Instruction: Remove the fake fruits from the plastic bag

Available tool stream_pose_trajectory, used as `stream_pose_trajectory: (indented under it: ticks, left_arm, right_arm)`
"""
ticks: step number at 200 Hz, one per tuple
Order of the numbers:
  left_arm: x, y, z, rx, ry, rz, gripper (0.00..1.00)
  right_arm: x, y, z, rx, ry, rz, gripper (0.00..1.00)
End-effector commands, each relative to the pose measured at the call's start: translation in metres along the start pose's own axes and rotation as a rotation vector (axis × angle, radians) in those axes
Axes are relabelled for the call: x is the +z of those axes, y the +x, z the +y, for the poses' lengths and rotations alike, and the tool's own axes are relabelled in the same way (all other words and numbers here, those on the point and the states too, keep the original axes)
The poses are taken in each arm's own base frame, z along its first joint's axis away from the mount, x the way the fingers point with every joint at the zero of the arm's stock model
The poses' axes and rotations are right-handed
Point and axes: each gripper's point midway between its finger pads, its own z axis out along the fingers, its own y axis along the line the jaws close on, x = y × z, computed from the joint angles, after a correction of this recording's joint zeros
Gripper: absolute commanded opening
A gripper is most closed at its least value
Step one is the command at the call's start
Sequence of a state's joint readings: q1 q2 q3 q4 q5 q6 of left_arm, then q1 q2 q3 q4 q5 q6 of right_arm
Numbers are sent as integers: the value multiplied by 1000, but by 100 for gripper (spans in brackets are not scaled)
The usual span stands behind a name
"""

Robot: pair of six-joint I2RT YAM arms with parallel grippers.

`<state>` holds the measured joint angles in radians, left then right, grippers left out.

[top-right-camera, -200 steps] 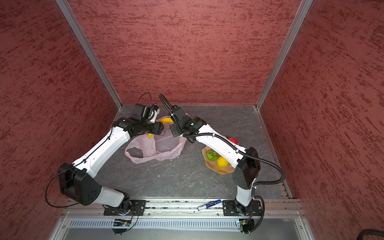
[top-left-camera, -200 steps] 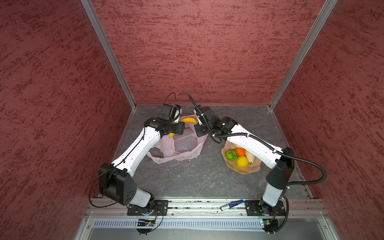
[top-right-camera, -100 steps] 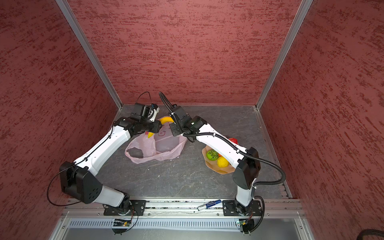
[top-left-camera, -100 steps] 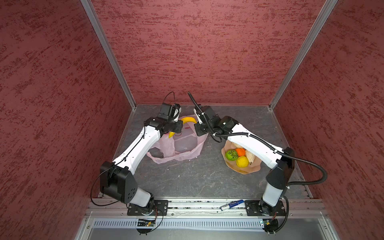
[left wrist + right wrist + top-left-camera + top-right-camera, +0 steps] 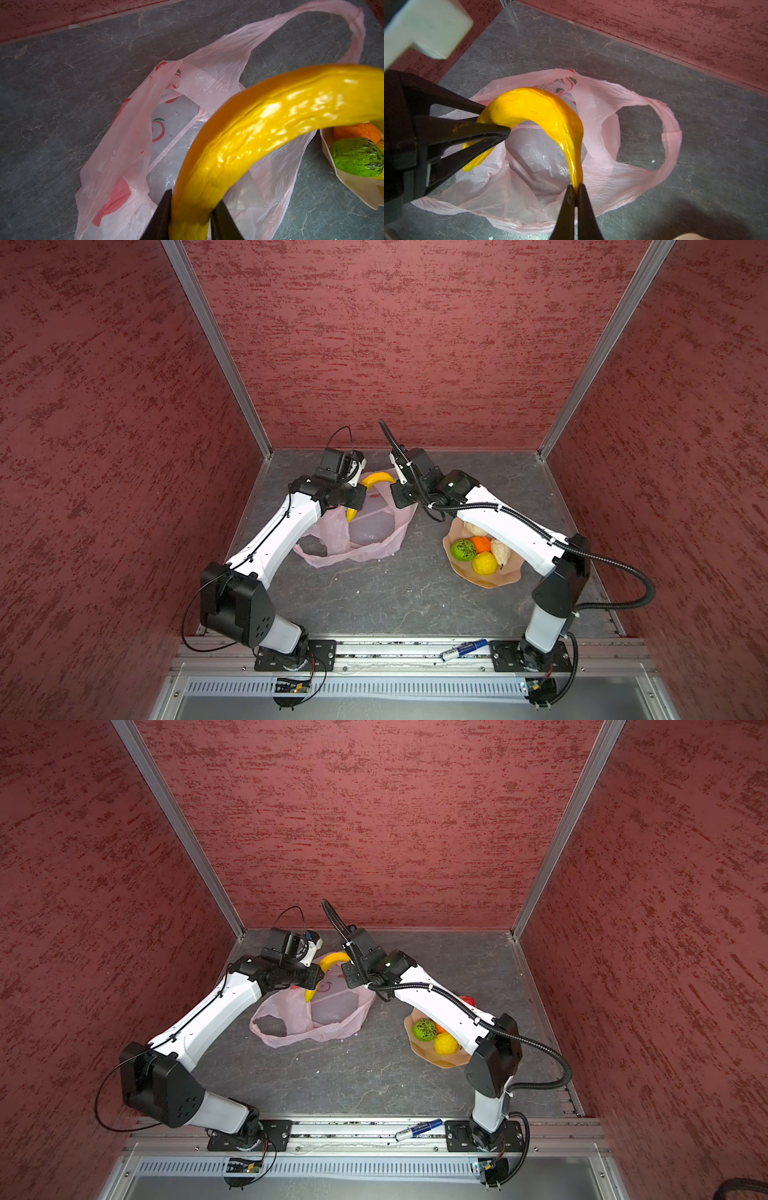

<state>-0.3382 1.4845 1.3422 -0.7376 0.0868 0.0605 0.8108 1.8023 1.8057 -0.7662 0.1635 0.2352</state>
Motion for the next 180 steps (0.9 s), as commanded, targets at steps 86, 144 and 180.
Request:
stream_pose_trajectory:
  ticks: [86, 144, 180]
  left_arm:
    - [-18, -20, -5, -127, 76, -146, 12]
    - [-31, -23, -30, -287, 237, -234, 12]
    - [-38, -30, -49, -306, 303, -246, 12]
  right_arm:
    - [-36, -23, -2, 93, -2, -143, 53]
    - [-27, -39, 17, 337, -169, -288, 59]
    - [-17, -55, 34, 402, -278, -328, 59]
